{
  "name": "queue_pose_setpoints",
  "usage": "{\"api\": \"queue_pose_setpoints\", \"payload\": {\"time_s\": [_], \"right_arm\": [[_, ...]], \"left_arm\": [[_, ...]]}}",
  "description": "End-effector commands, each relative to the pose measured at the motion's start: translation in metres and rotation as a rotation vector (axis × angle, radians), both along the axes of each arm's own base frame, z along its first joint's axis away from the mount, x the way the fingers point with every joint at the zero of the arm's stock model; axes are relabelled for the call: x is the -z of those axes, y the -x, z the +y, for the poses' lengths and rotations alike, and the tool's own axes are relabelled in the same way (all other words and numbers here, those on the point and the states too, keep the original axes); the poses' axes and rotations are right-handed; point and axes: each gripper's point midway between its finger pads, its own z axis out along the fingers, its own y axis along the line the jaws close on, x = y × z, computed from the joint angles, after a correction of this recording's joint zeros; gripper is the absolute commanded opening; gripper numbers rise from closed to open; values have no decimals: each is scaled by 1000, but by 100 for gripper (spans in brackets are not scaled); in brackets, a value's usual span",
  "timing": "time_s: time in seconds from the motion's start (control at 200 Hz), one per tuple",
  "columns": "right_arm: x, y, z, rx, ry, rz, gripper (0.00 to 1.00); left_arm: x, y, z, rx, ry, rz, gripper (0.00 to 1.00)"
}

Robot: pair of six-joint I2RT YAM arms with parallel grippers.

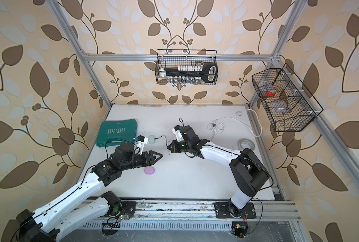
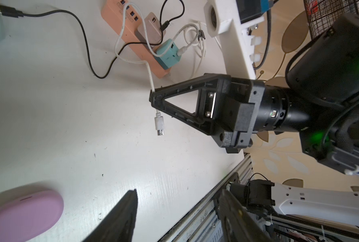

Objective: Charge the bluetooth headset
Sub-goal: Adjust the charging cable.

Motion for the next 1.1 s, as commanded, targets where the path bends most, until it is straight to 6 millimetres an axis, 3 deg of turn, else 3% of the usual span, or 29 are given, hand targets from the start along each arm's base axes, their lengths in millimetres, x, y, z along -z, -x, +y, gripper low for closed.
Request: {"api": "queue_pose_setpoints", "payload": {"time_s": [0.0, 0.26, 0.46, 0.805, 1.095], "right_arm": [[-47, -6, 9, 67, -208, -17, 0], [-71, -3, -1, 138, -336, -38, 0], [-87, 3, 0, 135, -400, -61, 0], [-100, 8, -2, 140, -437, -97, 1], [-100, 9, -1, 142, -460, -94, 1]], "left_arm": [[-18, -10, -7, 12, 55, -70, 61], [-16, -19, -13, 6, 86, -85, 51], [-25, -30, -17, 0, 128, -121, 48], [-49, -39, -33, 71, 215, -165, 28], [-60, -38, -37, 98, 240, -189, 31]]}}
